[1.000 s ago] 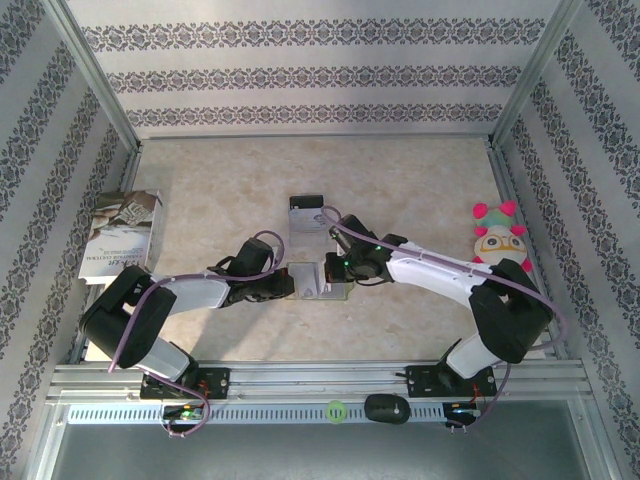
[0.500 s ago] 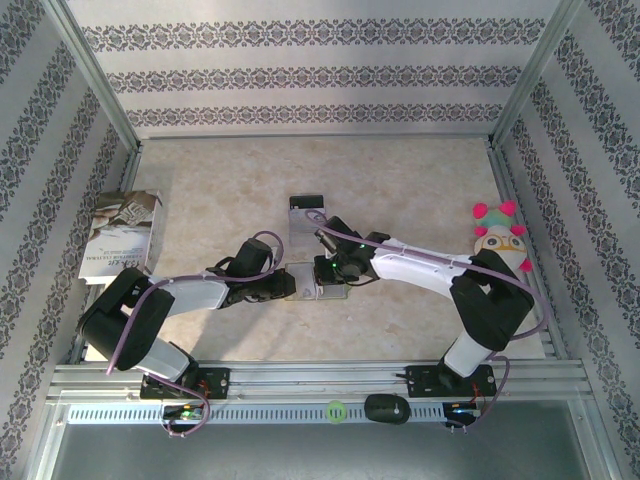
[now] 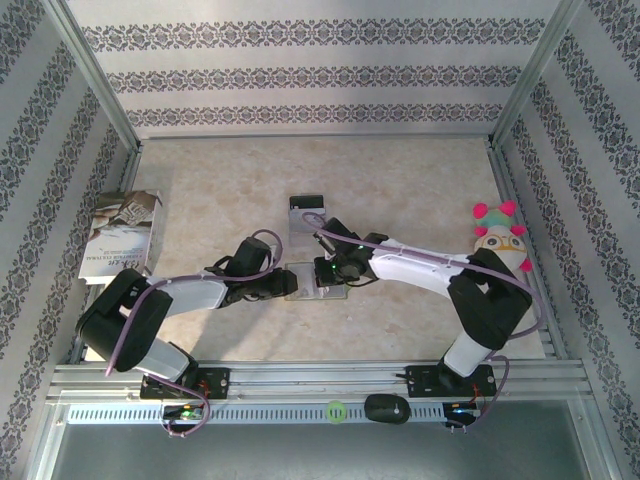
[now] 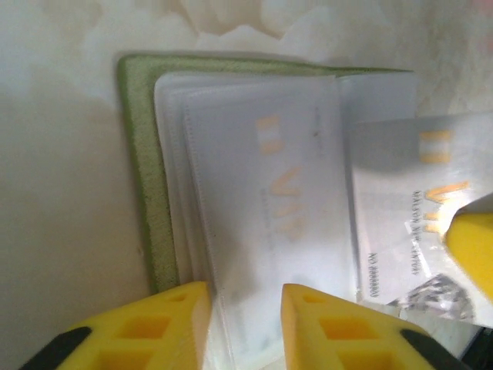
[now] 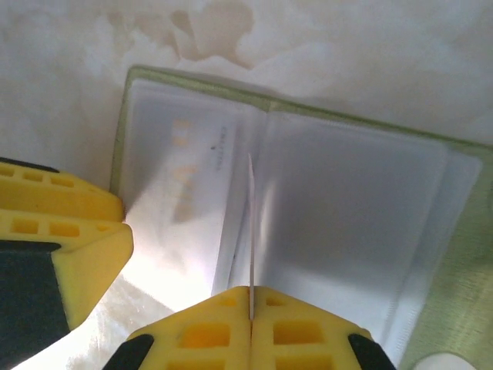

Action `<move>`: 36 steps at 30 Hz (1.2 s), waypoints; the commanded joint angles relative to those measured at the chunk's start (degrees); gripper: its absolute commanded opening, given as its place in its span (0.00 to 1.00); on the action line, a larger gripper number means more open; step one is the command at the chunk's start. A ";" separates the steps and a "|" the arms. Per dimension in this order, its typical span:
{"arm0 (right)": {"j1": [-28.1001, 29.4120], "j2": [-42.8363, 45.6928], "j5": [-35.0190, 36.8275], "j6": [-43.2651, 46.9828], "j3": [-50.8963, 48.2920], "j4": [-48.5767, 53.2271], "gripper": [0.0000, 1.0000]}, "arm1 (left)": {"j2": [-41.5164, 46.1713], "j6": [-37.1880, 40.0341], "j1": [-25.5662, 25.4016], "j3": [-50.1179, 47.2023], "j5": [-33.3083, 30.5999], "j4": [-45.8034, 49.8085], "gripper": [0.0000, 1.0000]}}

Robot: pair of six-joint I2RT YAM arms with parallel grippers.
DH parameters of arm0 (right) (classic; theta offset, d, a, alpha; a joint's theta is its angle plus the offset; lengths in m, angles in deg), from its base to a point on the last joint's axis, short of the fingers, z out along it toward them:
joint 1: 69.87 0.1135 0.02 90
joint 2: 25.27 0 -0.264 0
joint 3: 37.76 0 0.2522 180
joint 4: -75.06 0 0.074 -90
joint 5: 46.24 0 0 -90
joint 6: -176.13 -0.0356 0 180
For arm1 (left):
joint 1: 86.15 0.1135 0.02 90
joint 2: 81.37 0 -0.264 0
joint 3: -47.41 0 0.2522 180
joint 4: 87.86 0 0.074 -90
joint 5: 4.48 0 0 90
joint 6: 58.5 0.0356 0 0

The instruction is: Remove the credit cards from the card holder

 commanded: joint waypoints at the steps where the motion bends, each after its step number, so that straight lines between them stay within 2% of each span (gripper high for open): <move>1: -1.55 5.91 2.56 4.53 -0.45 0.82 0.00 | 2.53 0.58 1.56 0.38 -0.67 3.10 0.42; 8: -5.40 7.78 -9.62 23.94 6.58 2.09 0.00 | 10.87 3.21 4.54 5.11 -1.55 9.65 0.64; 9: -6.25 7.15 -10.97 26.93 8.35 3.08 0.00 | 11.58 3.91 5.02 6.01 -1.44 11.12 0.72; 10: -6.87 6.57 -11.21 29.59 10.12 3.85 0.00 | 12.11 4.42 5.33 6.70 -1.62 12.41 0.88; 12: -7.81 4.97 -13.03 36.85 14.14 6.29 0.00 | 13.21 5.35 6.03 7.58 -1.42 14.46 1.00; 17: -7.95 -0.27 -14.18 53.62 24.08 15.89 0.00 | 16.07 5.26 7.75 7.56 -1.51 17.04 1.00; 22: -8.59 -7.40 -6.87 66.63 33.86 26.47 0.00 | 18.72 5.87 9.09 6.83 -2.28 20.02 1.00; 36: -11.63 -24.67 -1.91 82.76 58.55 38.45 0.00 | 19.78 7.05 14.71 8.43 -4.27 26.38 1.00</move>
